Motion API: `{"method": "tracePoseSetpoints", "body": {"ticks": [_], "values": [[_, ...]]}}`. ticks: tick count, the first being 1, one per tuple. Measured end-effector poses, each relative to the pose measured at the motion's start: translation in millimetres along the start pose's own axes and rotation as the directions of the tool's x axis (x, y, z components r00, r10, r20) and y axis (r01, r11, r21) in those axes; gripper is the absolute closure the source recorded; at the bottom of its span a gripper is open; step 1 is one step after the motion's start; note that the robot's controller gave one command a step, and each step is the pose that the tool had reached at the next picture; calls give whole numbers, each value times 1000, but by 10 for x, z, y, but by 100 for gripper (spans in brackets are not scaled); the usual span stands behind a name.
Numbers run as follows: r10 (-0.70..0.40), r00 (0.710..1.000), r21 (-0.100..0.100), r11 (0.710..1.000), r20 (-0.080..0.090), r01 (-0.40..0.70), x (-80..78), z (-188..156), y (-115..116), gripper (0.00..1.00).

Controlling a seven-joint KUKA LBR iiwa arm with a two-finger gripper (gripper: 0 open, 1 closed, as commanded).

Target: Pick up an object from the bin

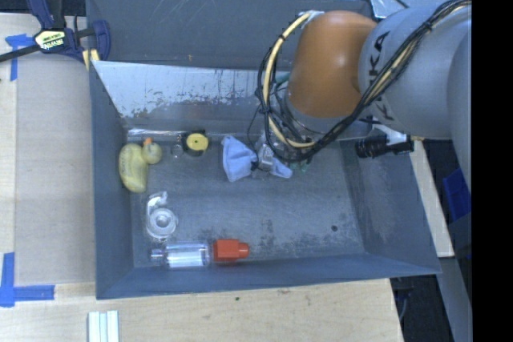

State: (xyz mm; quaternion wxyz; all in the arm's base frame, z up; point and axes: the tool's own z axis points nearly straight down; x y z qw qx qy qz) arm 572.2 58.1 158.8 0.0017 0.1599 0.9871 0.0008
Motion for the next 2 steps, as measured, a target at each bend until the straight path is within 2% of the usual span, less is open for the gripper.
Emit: {"method": "tracePoseSetpoints", "body": {"ticks": [1, 2], "values": [[-11, 1000, -4, 1000, 8, 11, -104, -197, 52, 100], [18, 1000, 0, 1000, -1, -18, -10, -852, -44, 100]]}}
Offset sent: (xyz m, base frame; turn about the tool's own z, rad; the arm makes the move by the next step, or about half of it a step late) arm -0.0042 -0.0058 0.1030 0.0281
